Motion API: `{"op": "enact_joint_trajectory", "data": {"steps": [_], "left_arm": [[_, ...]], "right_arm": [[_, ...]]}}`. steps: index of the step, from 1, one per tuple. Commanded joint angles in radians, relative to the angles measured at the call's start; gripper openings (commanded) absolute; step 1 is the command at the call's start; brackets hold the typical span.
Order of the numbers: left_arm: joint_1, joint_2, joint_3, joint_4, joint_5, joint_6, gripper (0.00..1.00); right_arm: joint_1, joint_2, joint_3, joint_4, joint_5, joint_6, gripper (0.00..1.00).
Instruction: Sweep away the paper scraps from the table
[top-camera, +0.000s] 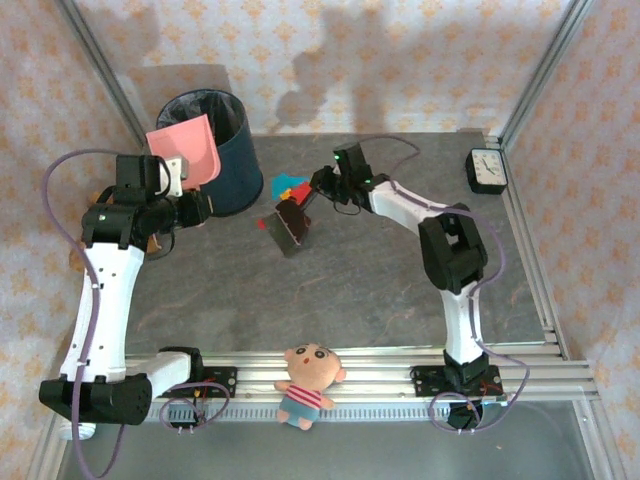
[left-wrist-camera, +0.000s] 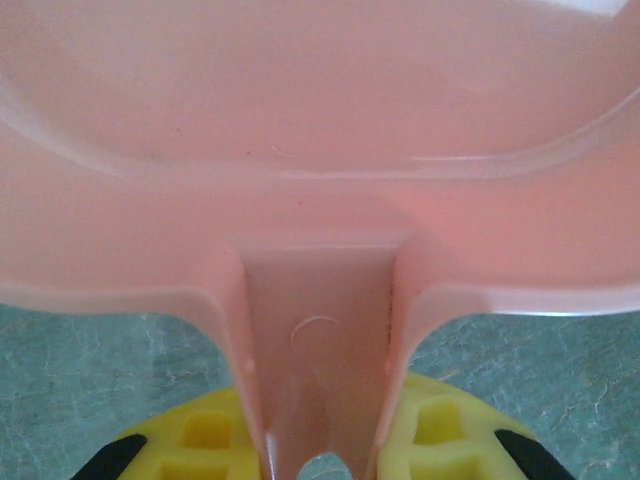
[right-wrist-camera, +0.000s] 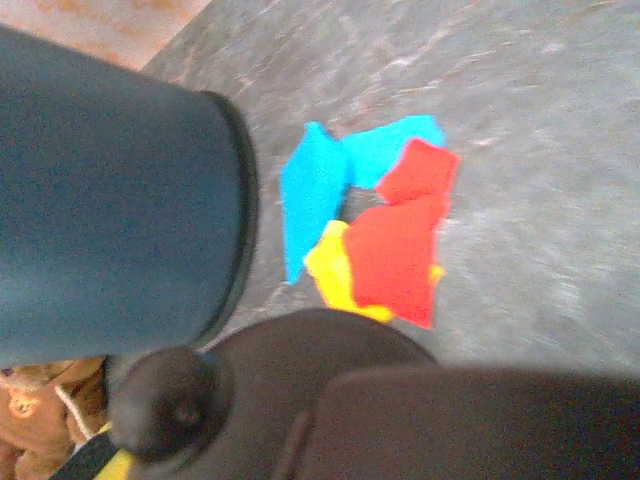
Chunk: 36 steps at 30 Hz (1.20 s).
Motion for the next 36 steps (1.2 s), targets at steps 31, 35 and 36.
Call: {"op": "enact_joint_trajectory", "data": {"steps": [31, 35, 36], "left_arm": [[-0.079, 0.006, -0.013, 0.013, 0.002, 0.024, 0.0], [-0.085, 0.001, -0.022, 0.016, 0.0, 0.02, 0.0], [-0.086, -0.002, -0.028, 0.017, -0.003, 0.019, 0.0]], "right_arm": [[-0.081, -0.327, -0.133, 0.108, 0.125, -0.02, 0.0], [-0.082, -0.182, -0.016, 0.19, 0.043, 0.054, 0.0], [-0.081, -0.145, 0.017, 0.204, 0.032, 0.074, 0.0]]}}
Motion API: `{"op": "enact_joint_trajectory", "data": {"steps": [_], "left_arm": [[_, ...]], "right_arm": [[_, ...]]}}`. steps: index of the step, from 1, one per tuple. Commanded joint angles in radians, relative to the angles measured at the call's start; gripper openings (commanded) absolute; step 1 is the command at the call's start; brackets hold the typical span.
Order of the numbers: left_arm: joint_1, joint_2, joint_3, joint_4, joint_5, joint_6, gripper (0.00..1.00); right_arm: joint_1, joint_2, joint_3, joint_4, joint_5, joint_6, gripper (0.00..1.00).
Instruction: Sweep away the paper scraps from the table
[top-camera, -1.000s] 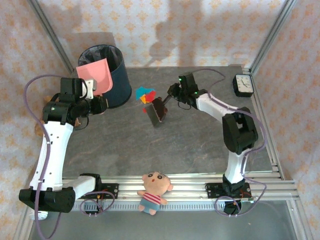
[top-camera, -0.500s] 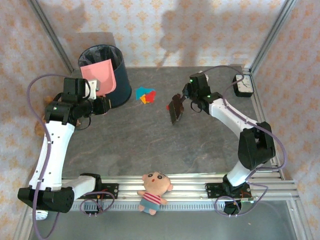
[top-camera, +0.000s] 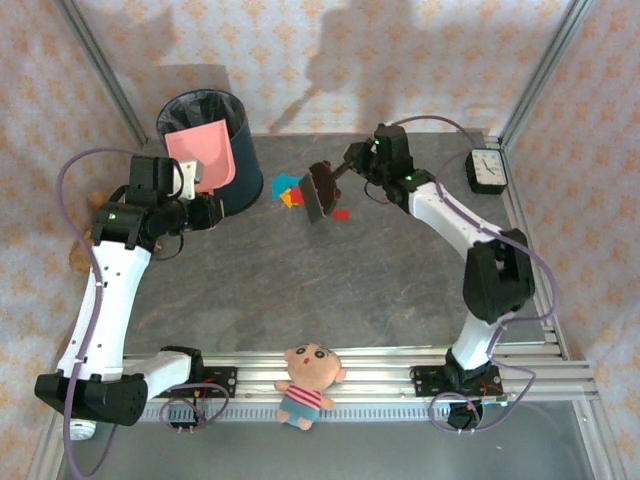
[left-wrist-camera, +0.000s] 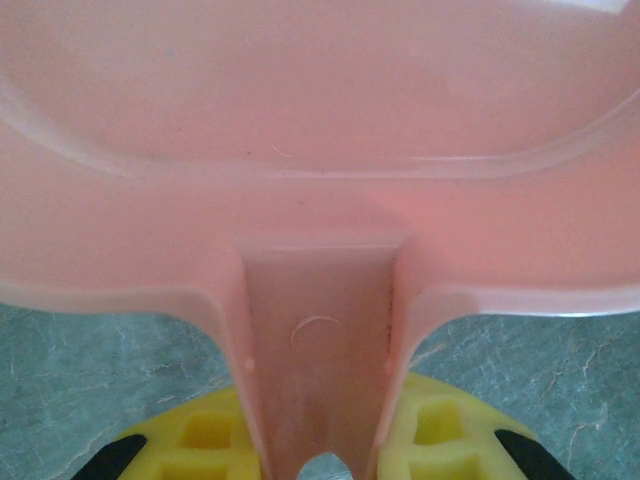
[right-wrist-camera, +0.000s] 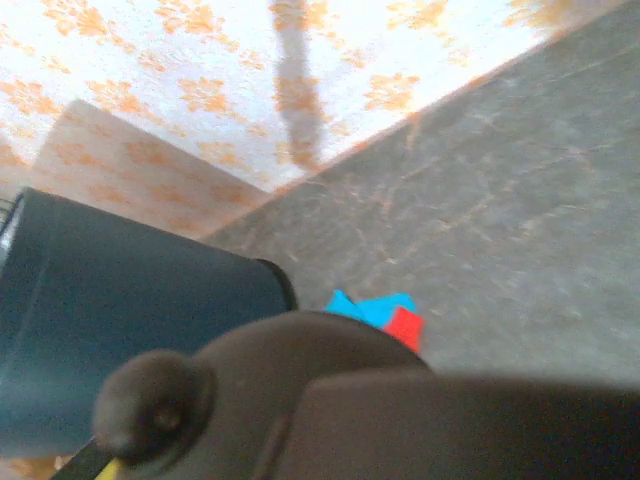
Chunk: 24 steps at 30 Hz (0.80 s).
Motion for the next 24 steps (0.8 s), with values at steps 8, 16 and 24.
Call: {"op": "enact_joint_trajectory", "data": {"steps": [8, 16, 24], "left_arm": [[-0.011, -0.028, -0.06, 0.033, 0.003, 0.012, 0.0], [-0.014, -0.03, -0.06, 0.023, 0.002, 0.018, 0.0], [-0.017, -0.026, -0.066, 0.013, 0.003, 0.022, 0.0]], "right_arm": [[-0.002, 0.33, 0.328, 0.129, -0.115, 0.189, 0.0], [-0.003, 0.53, 0.539, 0.04, -0.125, 0.25, 0.0], [-0.004, 0.565, 0.594, -0.154, -0.022, 0.184, 0.0]]}}
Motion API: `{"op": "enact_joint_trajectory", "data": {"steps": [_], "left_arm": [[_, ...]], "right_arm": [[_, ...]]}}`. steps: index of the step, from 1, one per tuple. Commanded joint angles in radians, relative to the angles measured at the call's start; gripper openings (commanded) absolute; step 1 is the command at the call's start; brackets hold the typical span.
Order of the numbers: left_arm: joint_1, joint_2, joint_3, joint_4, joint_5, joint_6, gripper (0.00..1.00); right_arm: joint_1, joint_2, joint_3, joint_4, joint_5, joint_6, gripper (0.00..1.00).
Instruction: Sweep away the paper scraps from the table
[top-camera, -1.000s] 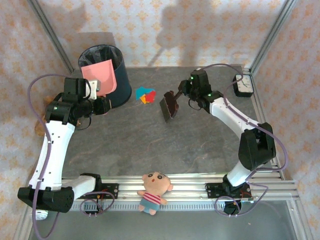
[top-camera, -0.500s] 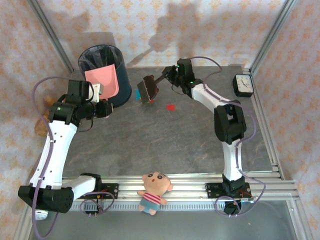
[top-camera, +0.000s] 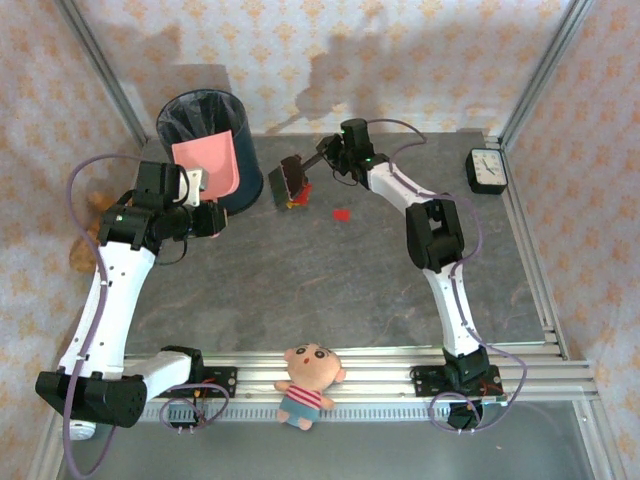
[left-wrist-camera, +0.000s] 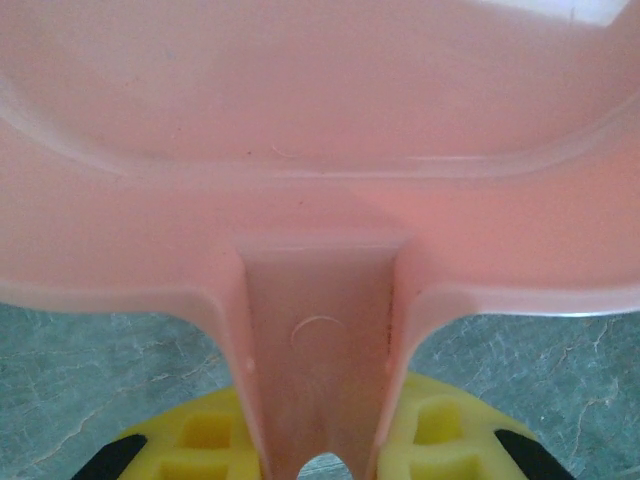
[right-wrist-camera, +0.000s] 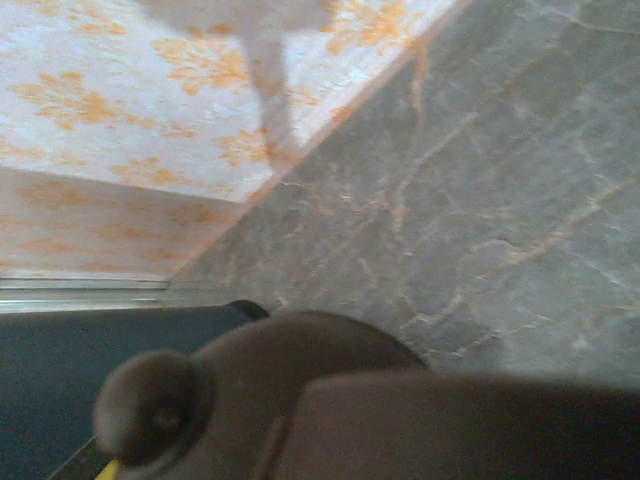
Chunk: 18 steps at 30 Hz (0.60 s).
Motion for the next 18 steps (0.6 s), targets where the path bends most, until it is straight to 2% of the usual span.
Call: {"op": "enact_joint_trajectory", "data": {"steps": [1, 4, 13, 18], "left_arm": [[-0.007, -0.017, -0.008, 0.007, 0.003, 0.023, 0.0], [-0.009, -0.019, -0.008, 0.005, 0.003, 0.022, 0.0], [-0.031, -0.006, -0.008, 0.022, 0.011, 0.013, 0.0], [-0.086, 0.023, 0.001, 0.02, -0.017, 0.024, 0.0]], "right_arm": [[-0.004, -0.027, 0.026, -0.101, 0.073, -0.038, 0.0], [-0.01, -0.07, -0.034, -0.137, 0.113, -0.065, 0.0], [-0.082, -0.296, -0.412, -0.033, 0.152, -0.112, 0.0], [-0.121, -0.417, -0.578, -0.032, 0.202, -0.159, 0.0]]}}
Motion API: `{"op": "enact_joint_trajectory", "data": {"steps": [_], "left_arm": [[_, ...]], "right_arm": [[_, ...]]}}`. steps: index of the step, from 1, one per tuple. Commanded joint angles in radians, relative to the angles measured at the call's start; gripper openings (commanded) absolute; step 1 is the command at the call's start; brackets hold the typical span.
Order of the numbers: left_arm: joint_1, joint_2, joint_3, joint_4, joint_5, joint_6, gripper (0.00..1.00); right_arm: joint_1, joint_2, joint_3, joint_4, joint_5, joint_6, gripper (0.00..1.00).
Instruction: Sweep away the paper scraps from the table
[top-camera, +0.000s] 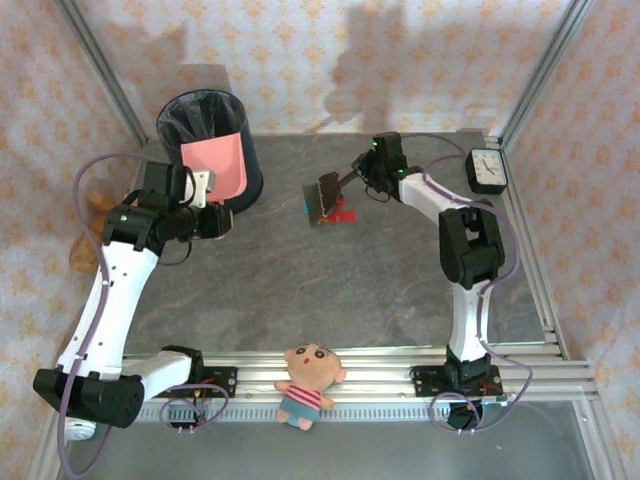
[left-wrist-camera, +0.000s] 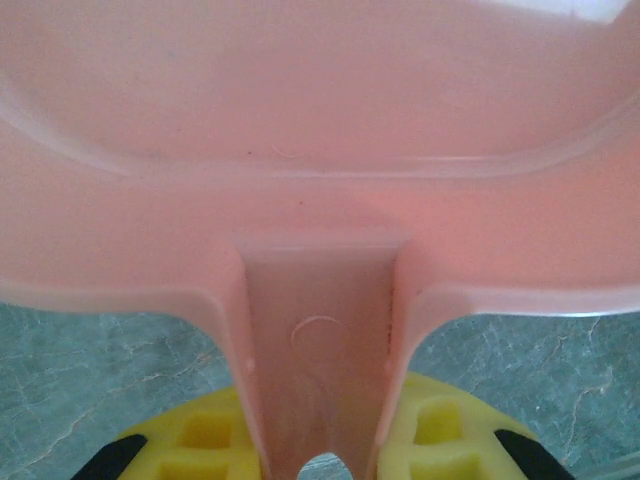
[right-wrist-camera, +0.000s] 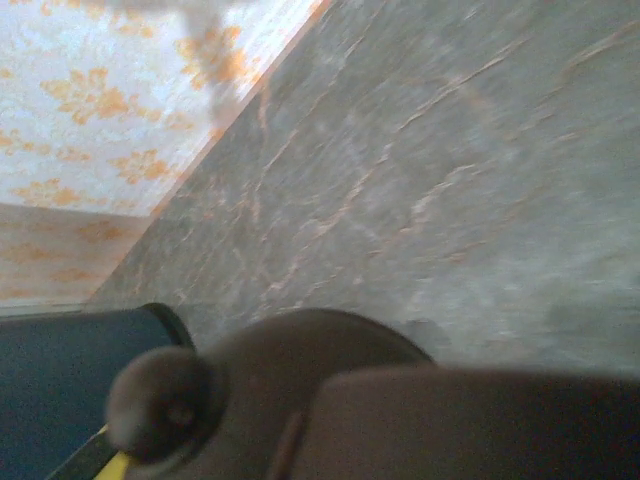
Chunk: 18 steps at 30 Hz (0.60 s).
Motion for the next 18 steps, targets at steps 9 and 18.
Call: {"op": "enact_joint_trajectory", "data": {"steps": [9, 18], "left_arm": [[-0.144, 0.104, 0.043, -0.026, -0.071, 0.061, 0.0], [-0.224, 0.215, 0.052, -0.11, -0.155, 0.139, 0.0]], "right_arm": [[-0.037, -0.194, -0.177, -0.06, 0.111, -0.154, 0.0], [-0.037, -0.309, -0.166, 0.014, -0.04, -0.17, 0.0]]}}
